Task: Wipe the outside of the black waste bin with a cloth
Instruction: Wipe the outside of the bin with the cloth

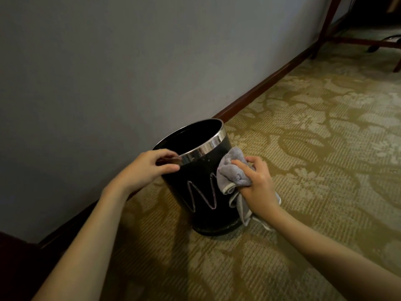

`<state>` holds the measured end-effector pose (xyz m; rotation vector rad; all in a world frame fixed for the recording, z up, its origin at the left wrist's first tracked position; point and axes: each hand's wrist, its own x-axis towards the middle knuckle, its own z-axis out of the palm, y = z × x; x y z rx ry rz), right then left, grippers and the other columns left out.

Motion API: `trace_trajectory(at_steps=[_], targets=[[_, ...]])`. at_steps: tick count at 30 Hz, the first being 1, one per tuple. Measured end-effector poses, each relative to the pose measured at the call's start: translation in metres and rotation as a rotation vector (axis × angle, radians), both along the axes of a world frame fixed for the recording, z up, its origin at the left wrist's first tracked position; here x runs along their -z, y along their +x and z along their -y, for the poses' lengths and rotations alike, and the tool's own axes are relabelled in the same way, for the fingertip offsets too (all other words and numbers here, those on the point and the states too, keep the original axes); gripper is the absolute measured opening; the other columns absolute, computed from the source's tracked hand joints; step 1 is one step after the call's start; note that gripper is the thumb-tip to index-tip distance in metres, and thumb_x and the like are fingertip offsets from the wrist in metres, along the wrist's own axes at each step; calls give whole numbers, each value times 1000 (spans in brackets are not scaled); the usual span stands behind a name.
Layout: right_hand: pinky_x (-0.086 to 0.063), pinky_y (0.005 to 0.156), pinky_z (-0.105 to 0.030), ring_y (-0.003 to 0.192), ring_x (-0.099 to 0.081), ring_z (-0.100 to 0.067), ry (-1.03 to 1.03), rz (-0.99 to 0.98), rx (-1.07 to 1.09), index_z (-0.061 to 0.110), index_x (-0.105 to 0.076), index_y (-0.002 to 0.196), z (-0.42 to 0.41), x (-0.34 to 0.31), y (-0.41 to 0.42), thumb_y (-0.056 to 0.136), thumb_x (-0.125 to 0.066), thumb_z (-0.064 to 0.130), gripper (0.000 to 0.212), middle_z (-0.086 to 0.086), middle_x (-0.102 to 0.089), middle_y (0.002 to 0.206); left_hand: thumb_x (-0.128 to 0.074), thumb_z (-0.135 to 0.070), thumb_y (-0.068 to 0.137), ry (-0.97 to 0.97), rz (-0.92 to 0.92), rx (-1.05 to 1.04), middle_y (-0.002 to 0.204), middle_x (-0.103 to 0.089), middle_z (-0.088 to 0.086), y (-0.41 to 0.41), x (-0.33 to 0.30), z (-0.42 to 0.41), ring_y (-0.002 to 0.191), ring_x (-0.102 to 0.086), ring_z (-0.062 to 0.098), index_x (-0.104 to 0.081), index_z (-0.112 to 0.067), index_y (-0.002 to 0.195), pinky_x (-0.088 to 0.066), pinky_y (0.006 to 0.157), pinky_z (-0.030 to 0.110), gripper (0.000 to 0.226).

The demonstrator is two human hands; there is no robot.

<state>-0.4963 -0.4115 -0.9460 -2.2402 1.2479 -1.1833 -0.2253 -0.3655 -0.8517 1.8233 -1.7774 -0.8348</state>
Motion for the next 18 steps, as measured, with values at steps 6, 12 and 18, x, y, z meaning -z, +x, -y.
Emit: trace_trajectory(at_steps=[6,12,18], targets=[[-47,85,-47,106,-50,-33,-6,4,2,16,-65,122,2,-2,4,79,-74,4,45,-16,-53,116,-57,-12,92,-158,58,-41,100,-69,-9,14,10,-4,95,-61,2,-69,-19,108,-43,81,13,21],[-45,86,-44,105,-48,-31,40,13,7,18,-64,124,6,-3,-1,81,-71,2,46,-14,-52,118,-55,3,90,-244,82,-93,79,-67,7,-2,19,3,80,-61,21,-68,-10,83,-46,70,36,20],[-44,88,-40,104,-51,-28,193,97,-7,23,-63,122,25,-5,-27,83,-67,5,44,-4,-51,112,-59,-2,86,-287,153,-49,68,-62,-7,-31,9,15,73,-59,16,-63,-24,72,-48,68,45,26]])
